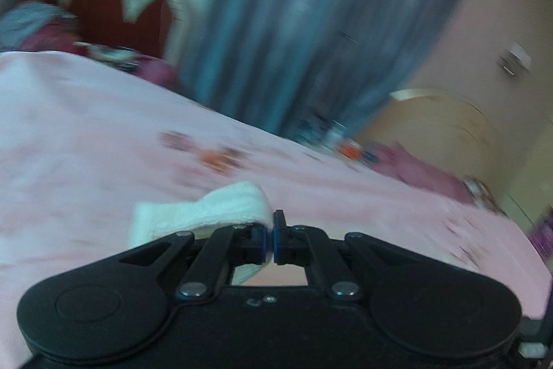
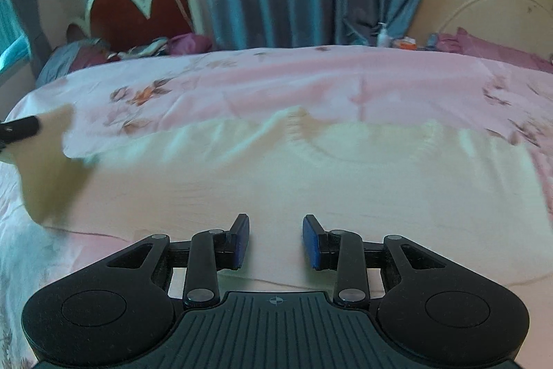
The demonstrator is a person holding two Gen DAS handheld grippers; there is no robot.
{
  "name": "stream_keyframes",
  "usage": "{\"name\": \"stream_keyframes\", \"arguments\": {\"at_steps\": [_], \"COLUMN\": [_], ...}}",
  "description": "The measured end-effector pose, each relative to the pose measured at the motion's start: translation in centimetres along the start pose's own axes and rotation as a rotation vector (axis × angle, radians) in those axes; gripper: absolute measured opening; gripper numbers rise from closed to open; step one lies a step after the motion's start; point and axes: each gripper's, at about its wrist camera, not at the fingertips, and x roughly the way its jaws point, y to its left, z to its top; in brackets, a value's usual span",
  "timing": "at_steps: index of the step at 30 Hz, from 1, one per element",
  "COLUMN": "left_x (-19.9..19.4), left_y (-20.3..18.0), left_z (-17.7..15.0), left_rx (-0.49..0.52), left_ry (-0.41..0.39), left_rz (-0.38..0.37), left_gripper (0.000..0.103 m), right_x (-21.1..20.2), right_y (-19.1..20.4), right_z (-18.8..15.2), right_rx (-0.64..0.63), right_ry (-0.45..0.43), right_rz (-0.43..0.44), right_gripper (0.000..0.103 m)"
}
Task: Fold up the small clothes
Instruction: 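Lift the sleeve with the left gripper and lay it across the body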
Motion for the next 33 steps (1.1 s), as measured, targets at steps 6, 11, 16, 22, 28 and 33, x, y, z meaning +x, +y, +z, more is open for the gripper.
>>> {"name": "stream_keyframes", "arguments": {"at_steps": [6,11,16,22,28,33], "left_x": [4.7,7.4,6.4,3.2,1.1,0.8], "left_y": [-8.5,-12.4,-13.1,-11.2,-5.7,-2.7], "left_z": [-4.3,-8.1,-8.5,-7.5,-6.9,-7.1], "left_rx": [0.161,0.266,0.285,0.296,0.265,0.213], "left_ry": [0.141,0.297,0.334,0.316,0.298,0.303], "left_rz": [-0.149,-0.143,-0.154,-0.127,0.055,0.137], "left_gripper": [0.003,0.022,0.059,0.074,0.075,0.075], "right_x": [-2.6,-3.7,-4.9,-5.0,-3.8,-1.4], "right_y": [-5.2,-8.2,-8.8,-6.6,-1.3,3.8], "right_z": [-1.0,-2.1,-2.2,-1.4,-1.1,-2.1], "right_rx": [0.069,0.112,0.118,0.032,-0.111,-0.268], "right_ry": [-0.008,0.014,-0.019,-0.056,-0.058,-0.026], "right_rz": [-0.063,-0.077,-0.056,-0.003,0.088,0.132], "right_gripper": [0.034,0.034,0.082,0.083,0.082,0.073]}}
